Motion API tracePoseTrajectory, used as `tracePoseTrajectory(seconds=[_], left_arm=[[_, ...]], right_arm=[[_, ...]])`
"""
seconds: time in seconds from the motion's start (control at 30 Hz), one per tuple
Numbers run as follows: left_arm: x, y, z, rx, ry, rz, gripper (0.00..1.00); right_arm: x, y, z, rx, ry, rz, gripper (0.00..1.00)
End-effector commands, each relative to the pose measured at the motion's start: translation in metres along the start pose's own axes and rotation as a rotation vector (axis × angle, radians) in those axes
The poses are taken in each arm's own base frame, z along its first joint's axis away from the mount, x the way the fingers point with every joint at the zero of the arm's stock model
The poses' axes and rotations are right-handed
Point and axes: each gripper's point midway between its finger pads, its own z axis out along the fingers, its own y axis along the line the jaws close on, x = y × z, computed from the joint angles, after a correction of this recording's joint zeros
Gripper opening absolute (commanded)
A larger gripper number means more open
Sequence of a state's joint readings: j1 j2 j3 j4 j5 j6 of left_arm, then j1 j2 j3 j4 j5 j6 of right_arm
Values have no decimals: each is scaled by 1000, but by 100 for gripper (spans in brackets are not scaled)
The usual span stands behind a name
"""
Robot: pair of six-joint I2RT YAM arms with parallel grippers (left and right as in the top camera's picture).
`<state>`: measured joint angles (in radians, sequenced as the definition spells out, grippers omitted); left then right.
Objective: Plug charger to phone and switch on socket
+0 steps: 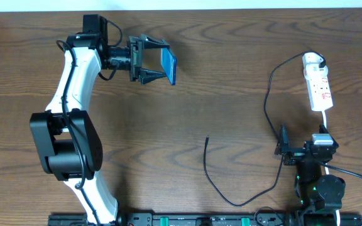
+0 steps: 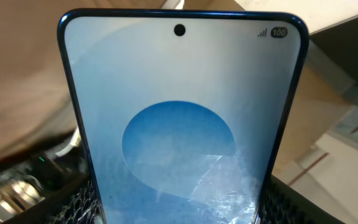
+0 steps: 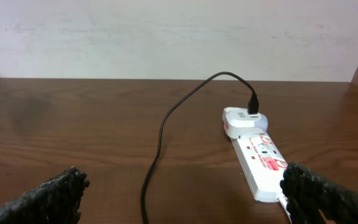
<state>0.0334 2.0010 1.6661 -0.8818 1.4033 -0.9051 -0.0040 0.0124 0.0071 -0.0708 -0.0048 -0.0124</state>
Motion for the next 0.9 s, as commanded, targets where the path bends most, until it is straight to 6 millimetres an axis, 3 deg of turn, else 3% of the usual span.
tracePoseTrajectory(seconds=[0.0,0.07,0.87], left_arm=[[29,-21,-5,71,101,-42,7],[36,-25,-6,95,141,-41,7],[36,-25,-6,93,142,-60,7]], right_arm=[[1,2,0,-10,1,-11,99],[1,2,0,-10,1,-11,99],[1,2,0,-10,1,-11,99]])
